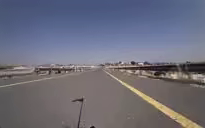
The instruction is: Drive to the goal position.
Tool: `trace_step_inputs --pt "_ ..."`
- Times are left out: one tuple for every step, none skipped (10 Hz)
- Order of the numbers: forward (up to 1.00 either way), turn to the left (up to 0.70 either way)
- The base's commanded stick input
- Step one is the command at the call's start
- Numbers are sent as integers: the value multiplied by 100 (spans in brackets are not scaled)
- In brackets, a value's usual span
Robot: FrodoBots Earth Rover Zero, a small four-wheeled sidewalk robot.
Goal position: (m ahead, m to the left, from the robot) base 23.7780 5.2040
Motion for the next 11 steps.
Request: trace_step_inputs --pt "100 0" --pt "100 0" --pt "100 0" --pt "100 0" --pt "100 0" --pt "100 0" --pt "100 0" --pt "100 0" --pt "100 0" --pt "100 0" --pt "100 0"
